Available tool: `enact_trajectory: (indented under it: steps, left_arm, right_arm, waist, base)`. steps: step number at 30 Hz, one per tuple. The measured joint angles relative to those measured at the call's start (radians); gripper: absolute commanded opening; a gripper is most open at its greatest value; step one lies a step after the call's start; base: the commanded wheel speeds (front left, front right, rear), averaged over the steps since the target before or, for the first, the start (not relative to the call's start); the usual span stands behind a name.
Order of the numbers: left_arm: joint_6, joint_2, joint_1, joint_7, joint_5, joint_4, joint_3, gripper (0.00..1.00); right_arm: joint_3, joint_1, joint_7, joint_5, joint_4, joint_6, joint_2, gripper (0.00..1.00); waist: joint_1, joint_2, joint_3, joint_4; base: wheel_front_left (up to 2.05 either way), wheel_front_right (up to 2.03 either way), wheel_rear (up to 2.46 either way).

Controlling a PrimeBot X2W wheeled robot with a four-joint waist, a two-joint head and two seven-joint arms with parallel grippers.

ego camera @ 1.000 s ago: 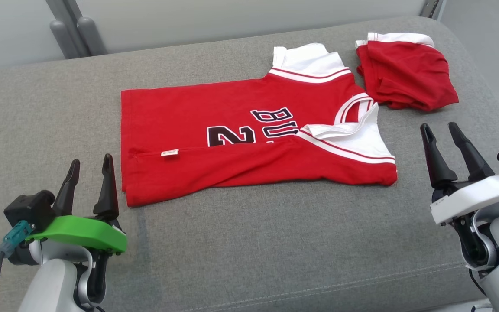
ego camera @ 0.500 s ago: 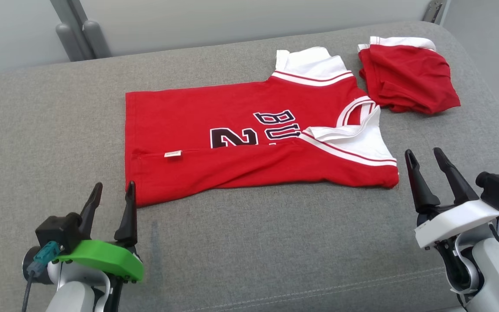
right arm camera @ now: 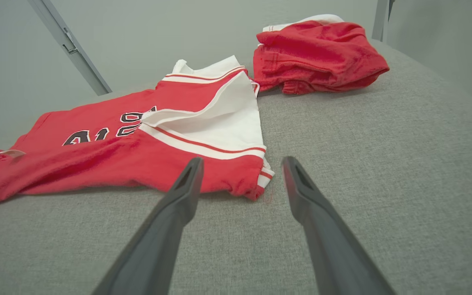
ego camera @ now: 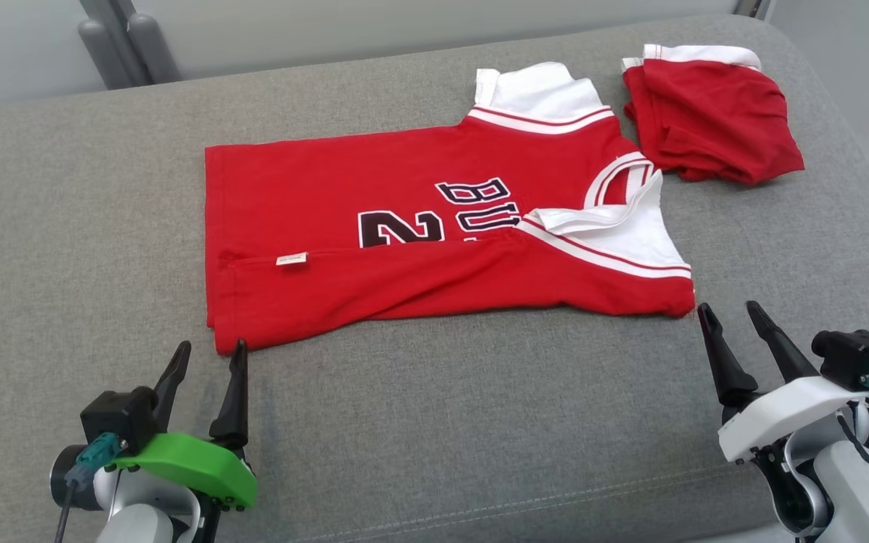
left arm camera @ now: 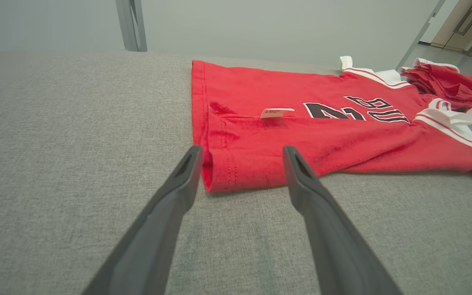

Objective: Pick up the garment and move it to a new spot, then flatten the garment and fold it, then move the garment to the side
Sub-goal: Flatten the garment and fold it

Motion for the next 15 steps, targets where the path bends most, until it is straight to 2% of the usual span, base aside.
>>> enact_trajectory:
  steps: [15]
  left_arm:
    - [-0.015, -0.002, -0.063, 0.000, 0.005, 0.041, -0.008, 1.00]
  right_arm:
    - [0.015, -0.119, 0.000, 0.010, 0.162, 0.029, 0.027, 1.00]
  waist:
    - [0.0000, 0.0000, 0.072, 0.001]
  base:
    - [0.00, 0.00, 0.00]
